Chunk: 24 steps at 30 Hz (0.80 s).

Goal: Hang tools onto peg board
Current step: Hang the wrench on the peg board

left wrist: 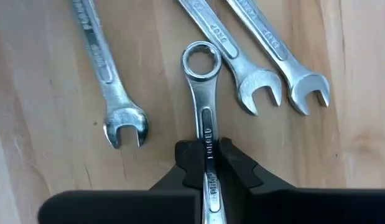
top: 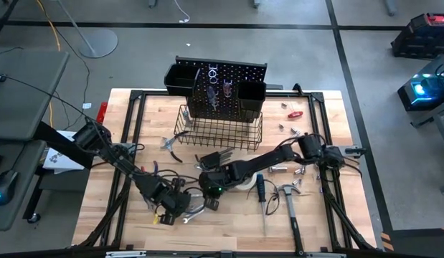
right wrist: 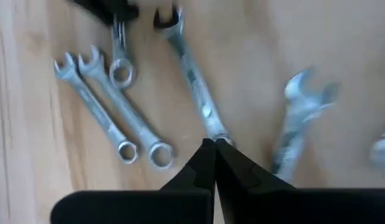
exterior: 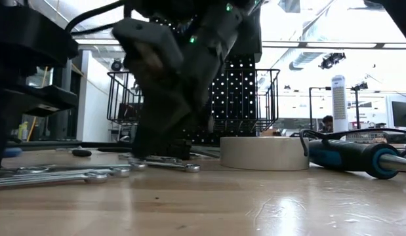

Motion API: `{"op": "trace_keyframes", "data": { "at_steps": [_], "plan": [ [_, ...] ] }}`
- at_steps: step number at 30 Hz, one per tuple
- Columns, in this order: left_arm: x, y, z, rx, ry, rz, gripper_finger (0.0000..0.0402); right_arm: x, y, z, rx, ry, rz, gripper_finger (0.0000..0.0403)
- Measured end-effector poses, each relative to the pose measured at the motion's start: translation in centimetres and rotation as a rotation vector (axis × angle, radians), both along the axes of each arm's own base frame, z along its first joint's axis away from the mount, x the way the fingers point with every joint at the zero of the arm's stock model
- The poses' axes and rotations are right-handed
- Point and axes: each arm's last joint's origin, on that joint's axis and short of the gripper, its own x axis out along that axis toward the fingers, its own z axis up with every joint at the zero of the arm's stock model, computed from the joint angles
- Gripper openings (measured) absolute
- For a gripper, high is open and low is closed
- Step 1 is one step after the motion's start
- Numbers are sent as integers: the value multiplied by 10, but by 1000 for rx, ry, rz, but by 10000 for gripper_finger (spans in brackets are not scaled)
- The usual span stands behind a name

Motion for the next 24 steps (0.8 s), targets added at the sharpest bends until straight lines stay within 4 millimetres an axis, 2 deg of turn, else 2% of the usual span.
{"op": "trace_keyframes", "data": {
  "at_steps": [2,9,16,19,24],
  "plan": [
    [2,2,-1,-2,-4,22,12,-5,-4,18,-34,-10,7,0],
    [1,22,27,113,-162,146,6,-20,-7,71,-106,-91,31,0],
    [3,32,48,69,-227,198,5,-41,-11,120,-151,-170,-9,0],
    [2,34,57,48,-250,204,3,-49,-12,132,-164,-170,-4,0],
    [5,37,69,-37,-290,196,2,-53,-8,127,-181,-118,32,0]
  ]
}}
